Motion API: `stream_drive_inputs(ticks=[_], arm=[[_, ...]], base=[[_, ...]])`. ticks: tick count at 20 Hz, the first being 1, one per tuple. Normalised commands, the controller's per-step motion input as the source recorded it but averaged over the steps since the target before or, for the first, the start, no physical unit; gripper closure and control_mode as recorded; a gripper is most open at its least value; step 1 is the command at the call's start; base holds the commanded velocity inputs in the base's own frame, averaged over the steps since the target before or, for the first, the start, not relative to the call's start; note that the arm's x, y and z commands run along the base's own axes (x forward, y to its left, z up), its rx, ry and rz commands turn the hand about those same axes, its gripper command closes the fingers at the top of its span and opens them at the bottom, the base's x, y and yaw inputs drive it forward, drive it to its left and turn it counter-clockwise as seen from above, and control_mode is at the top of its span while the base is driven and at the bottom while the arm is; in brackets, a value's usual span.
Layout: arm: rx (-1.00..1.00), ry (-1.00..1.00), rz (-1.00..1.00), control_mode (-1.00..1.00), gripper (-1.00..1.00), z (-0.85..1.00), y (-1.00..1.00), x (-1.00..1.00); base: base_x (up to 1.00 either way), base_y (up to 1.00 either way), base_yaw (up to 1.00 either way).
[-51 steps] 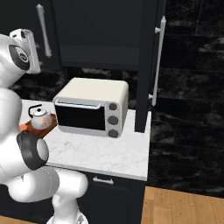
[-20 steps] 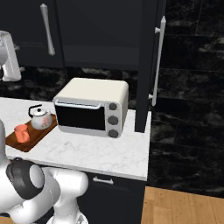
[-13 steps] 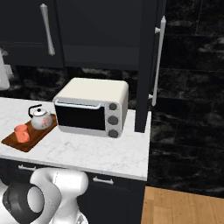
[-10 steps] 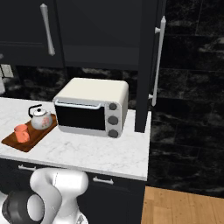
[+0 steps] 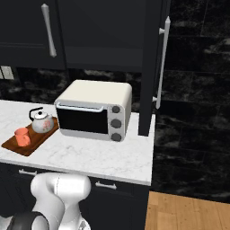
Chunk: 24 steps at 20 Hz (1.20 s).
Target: Pick the kettle from the counter and place it on the tray. Then pick the mug from the cabinet and place it on the tray. Then close the cabinet doors.
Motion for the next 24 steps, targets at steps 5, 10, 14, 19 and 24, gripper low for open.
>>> stream_drive_inputs(ticks=[5,10,14,19,24], arm=[[0.05,0.04,-0.09,-1.00,-1.00,0.02,-0.35,-0.49],[0.02,0.00,-0.18,-1.00,-1.00,0.04,-0.61,-0.35],[0.02,-0.04,-0.23,-1.00,-1.00,0.01,-0.75,-0.09],[0.02,-0.01,-0.33,-1.00,-1.00,0.00,-0.77,0.00],[0.00,-0.04,-0.30,-1.00,-1.00,0.00,-0.92,-0.02]], base=[[0.00,0.00,0.00],[0.00,0.00,0.00],[0.00,0.00,0.00],[0.00,0.00,0.00],[0.00,0.00,0.00]])
